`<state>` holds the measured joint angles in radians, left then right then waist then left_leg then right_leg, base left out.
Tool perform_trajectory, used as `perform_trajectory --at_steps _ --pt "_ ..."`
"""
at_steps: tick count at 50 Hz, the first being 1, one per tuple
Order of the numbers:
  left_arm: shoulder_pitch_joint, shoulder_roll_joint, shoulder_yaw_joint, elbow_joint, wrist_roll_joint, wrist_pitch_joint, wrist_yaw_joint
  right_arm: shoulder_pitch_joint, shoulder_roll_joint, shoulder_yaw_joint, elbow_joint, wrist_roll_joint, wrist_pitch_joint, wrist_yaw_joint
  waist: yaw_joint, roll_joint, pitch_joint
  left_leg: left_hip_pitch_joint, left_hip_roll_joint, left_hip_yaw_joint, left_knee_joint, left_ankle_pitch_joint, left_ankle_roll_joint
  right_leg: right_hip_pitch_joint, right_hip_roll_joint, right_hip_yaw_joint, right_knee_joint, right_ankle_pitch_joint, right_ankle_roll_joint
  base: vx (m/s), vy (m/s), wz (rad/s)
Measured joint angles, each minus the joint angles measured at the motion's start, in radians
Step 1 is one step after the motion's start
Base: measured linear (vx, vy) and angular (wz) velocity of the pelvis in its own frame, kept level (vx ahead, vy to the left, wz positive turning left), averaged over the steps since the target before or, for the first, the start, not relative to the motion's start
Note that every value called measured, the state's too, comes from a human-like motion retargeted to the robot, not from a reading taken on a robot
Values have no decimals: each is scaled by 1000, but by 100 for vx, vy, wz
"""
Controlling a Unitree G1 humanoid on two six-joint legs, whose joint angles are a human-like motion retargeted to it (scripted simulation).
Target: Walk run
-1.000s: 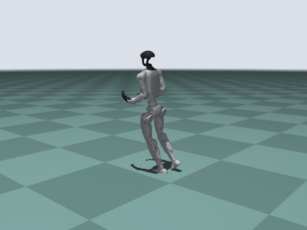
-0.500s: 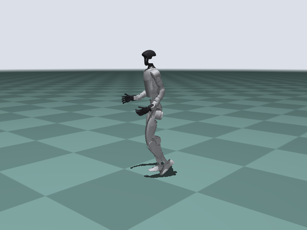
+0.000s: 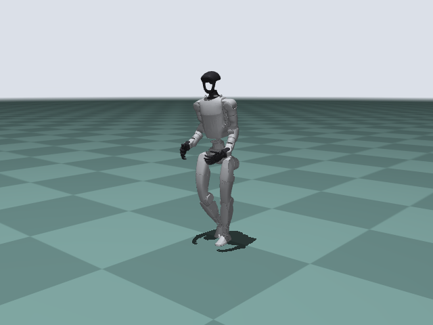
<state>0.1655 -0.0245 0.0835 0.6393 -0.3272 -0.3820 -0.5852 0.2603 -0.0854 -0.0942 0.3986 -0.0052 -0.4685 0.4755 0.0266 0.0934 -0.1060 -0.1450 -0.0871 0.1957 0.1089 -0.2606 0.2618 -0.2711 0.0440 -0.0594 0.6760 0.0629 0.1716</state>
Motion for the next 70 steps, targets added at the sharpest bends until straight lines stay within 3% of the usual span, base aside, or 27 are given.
perform_trajectory --at_steps 3,8,10,12,13,15,17,20,22,25,28,32,36,42,46,48,50,51,53,56,57,60,63,67,70 --pt "-1 28 -23 -17 30 -20 -15 8 1 2 -9 4 -7 -11 -44 -13 23 37 -43 -81 -10 -4 0 -60 -79 -4 -140 -42 -20 44 -19 153" --pt "26 59 -46 -19 94 -48 -22 25 12 -8 -8 26 4 -10 -129 -54 61 121 -123 -206 13 -38 0 -67 -68 239 -471 -62 19 47 -20 170" --pt "42 58 -50 -12 107 -50 -20 31 17 -10 -9 35 5 -15 -142 -79 76 166 -150 -233 35 -56 0 -46 -72 322 -553 5 43 59 -24 123" --pt "61 53 -51 -2 102 -47 -26 38 23 -4 -9 45 3 -24 -146 -72 76 190 -145 -257 80 -49 0 -27 -64 265 -552 61 -80 64 -21 101" --pt "70 46 -46 5 97 -44 -33 38 24 0 -6 48 3 -26 -146 -64 70 188 -141 -256 121 -27 0 -14 -46 233 -523 5 -115 66 -22 97" --pt "79 26 -33 22 91 -36 -57 23 23 -3 7 56 10 -19 -145 -69 67 154 -163 -245 269 81 -5 10 -91 198 -487 -57 -104 61 -25 112" --pt "83 -5 -27 32 91 -25 -68 4 24 -16 17 58 20 -2 -154 -79 61 55 -155 -171 482 268 -13 48 -107 191 -479 -105 -104 51 -24 137" --pt "83 -53 -19 14 80 -25 -55 -23 14 4 16 75 22 -6 -153 -106 39 -133 -35 59 813 445 -22 71 -174 93 -504 -125 -98 53 -25 102" --pt "80 -66 -28 -15 73 -34 -54 -60 -3 8 19 83 18 -18 -125 -126 38 -269 1 149 1026 337 -7 84 -184 68 -518 -135 -112 30 -17 71" --pt "78 -61 -41 -51 90 -67 -65 -106 -31 2 19 66 16 -11 -81 -146 45 -486 -5 189 1275 167 -30 97 -185 29 -544 -135 -133 32 -20 55" --pt "74 -25 -46 -83 102 -123 -20 -135 -56 13 14 49 10 -16 2 -162 61 -649 103 248 1369 10 0 112 -126 25 -565 -138 -181 30 -31 -18" --pt "83 -6 -47 -117 102 -179 75 -153 -77 4 15 23 7 -8 103 -184 84 -813 229 266 1247 -45 0 146 -92 38 -578 -155 -195 39 -20 -33" --pt "90 -26 -36 -118 78 -168 101 -144 -71 -6 23 7 4 -13 142 -173 77 -832 313 264 909 -20 0 202 -59 15 -591 -184 -184 60 -6 12" --pt "124 -69 -6 -141 60 -153 87 -133 -19 -3 41 29 1 -11 133 -166 18 -700 258 297 317 43 0 266 -64 -36 -597 -220 -128 69 8 42" --pt "175 -85 15 -141 106 -170 102 -127 19 26 51 57 2 14 94 -189 -57 -589 200 372 143 38 0 302 -107 -72 -585 -191 -68 104 22 52" --pt "188 -92 24 -127 114 -166 97 -111 34 48 55 60 0 19 80 -196 -91 -522 173 445 106 29 0 329 -126 -85 -569 -135 -27 105 26 57" --pt "185 -96 22 -108 109 -158 72 -89 42 60 58 58 -1 19 67 -187 -111 -484 123 452 46 157 0 366 -123 -118 -544 -22 2 125 35 104" --pt "173 -91 18 -100 105 -151 56 -80 47 56 59 54 1 20 57 -180 -114 -476 109 413 53 169 0 379 -112 -143 -521 74 1 107 13 130" --pt "147 -77 12 -91 100 -136 29 -63 56 69 57 49 6 18 71 -167 -104 -447 126 359 91 157 0 380 -115 -149 -420 243 -20 99 3 74" --pt "111 -41 -2 -105 92 -119 12 -58 49 106 37 40 15 20 103 -111 -56 -373 170 285 147 79 0 296 -76 -57 -102 372 -37 87 14 45" --pt "104 -29 -9 -114 92 -119 11 -58 41 105 29 31 17 30 99 -86 -42 -349 170 251 153 58 0 255 -45 -33 20 372 -29 82 31 133" --pt "95 -1 -22 -134 109 -127 17 -55 21 70 22 -20 26 44 64 -4 -15 -289 145 143 132 23 0 115 61 0 371 238 -14 69 25 161" --pt "87 23 -40 -128 120 -132 27 -29 23 21 20 -39 15 0 15 51 0 -232 93 17 85 14 0 -15 103 -28 577 89 -19 68 14 206" --pt "82 27 -55 -119 112 -133 27 30 53 -34 24 22 0 -38 -15 61 6 -130 29 -90 25 16 0 -143 41 -79 599 -43 -58 74 3 183" --pt "84 32 -62 -121 112 -139 28 67 84 -63 30 67 1 -45 -36 53 5 -63 10 -142 11 7 0 -203 11 -100 427 -74 -77 82 -19 173"
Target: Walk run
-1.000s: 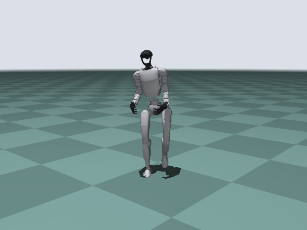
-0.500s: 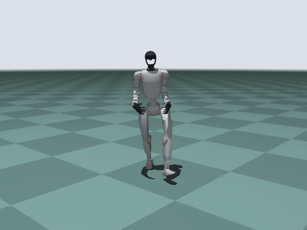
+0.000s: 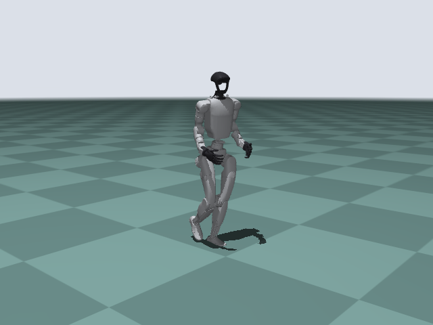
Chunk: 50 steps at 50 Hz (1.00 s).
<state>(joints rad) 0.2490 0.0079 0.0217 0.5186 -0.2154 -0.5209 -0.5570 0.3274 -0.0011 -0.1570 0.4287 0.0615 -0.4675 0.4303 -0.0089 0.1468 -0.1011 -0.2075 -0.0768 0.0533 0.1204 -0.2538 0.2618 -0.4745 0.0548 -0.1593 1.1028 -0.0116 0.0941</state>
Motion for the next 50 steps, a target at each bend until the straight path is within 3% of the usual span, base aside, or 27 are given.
perform_trajectory --at_steps 7,10,13,15,18,21,23,24,27,30,32,37,40,43,45,47,48,50 --pt "-20 -14 17 20 8 -11 16 4 25 2 7 7 -2 -14 -105 -116 6 142 -125 -159 17 -63 0 -77 -135 35 -694 26 21 82 -36 171" --pt "-42 -22 17 29 -11 -6 11 -9 17 3 5 -4 6 -3 -141 -155 16 228 -157 -211 17 -90 0 -112 -153 74 -934 -7 45 102 -49 123" --pt "-53 -5 16 30 2 -9 -5 -21 6 0 0 -9 5 -10 -157 -145 24 303 -135 -224 18 -80 0 -130 -127 147 -1063 -61 74 105 -45 78" --pt "-37 16 7 32 20 -12 -12 -14 5 0 -5 -10 2 -17 -182 -112 29 347 -116 -256 57 -45 0 -90 -121 175 -1052 -18 98 106 -23 80" --pt "-13 20 14 66 69 -30 -25 -47 -34 -4 1 -19 6 -24 -192 -95 25 372 -177 -227 138 182 -7 -58 -164 207 -954 79 134 115 -11 57" --pt "14 26 15 119 110 -47 -20 -94 -42 -12 15 -7 15 -23 -179 -82 33 301 -180 -160 347 500 -94 -40 -200 201 -822 0 109 101 -22 68" --pt "31 17 26 159 131 -48 -10 -134 -45 1 28 15 19 -21 -167 -97 32 204 -133 -8 541 665 -129 19 -237 149 -796 -70 84 103 -29 88" --pt "40 8 36 171 142 -48 -11 -160 -50 8 35 26 21 -22 -146 -117 32 153 -105 81 618 651 -113 47 -258 136 -799 -92 80 106 -28 69" --pt "76 -22 76 178 177 -58 1 -246 -75 20 58 42 21 -12 -86 -173 42 0 -31 257 769 446 -56 128 -295 101 -839 -123 77 84 -20 61" --pt "123 -45 127 153 217 -72 71 -311 -119 53 56 34 9 -6 -14 -194 61 -198 -87 238 802 328 -112 232 -275 55 -942 -109 64 86 -20 30" --pt "145 -47 161 126 234 -80 128 -345 -152 68 44 28 -1 -14 41 -205 74 -299 -95 241 740 257 -151 291 -246 18 -986 -116 53 93 -27 51" --pt "151 -44 216 60 216 -75 241 -406 -220 50 26 28 -16 -28 148 -211 94 -489 77 453 528 73 -75 438 -145 -103 -1063 -173 53 111 -34 76" --pt "118 -65 229 46 179 -66 269 -395 -220 17 23 32 -30 -42 219 -233 84 -576 106 534 388 -24 -49 502 -91 -133 -1081 -185 55 120 -25 41" --pt "58 -117 249 80 145 -58 305 -340 -159 -9 29 43 -59 -61 232 -285 60 -594 95 608 332 -94 -49 543 -85 -146 -1059 -70 104 140 -18 60" --pt "7 -147 265 125 116 -58 332 -293 -100 -29 61 38 -77 -60 220 -332 43 -562 77 636 337 -133 -5 557 -104 -132 -1017 113 154 148 -30 48" --pt "-41 -149 275 154 67 -56 349 -252 -46 -43 143 -3 -100 -60 205 -355 28 -490 121 597 394 -212 0 568 -91 -96 -933 361 128 188 -65 54" --pt "-69 -140 268 156 37 -63 356 -235 -32 -58 209 -41 -111 -79 150 -329 19 -472 110 520 447 -278 0 557 -55 -120 -865 478 98 199 -52 202" --pt "-122 -117 245 136 -12 -91 390 -196 -41 -66 373 -131 -114 -162 49 -311 48 -445 90 390 568 -383 0 449 -64 -132 -458 535 -18 171 -36 251"
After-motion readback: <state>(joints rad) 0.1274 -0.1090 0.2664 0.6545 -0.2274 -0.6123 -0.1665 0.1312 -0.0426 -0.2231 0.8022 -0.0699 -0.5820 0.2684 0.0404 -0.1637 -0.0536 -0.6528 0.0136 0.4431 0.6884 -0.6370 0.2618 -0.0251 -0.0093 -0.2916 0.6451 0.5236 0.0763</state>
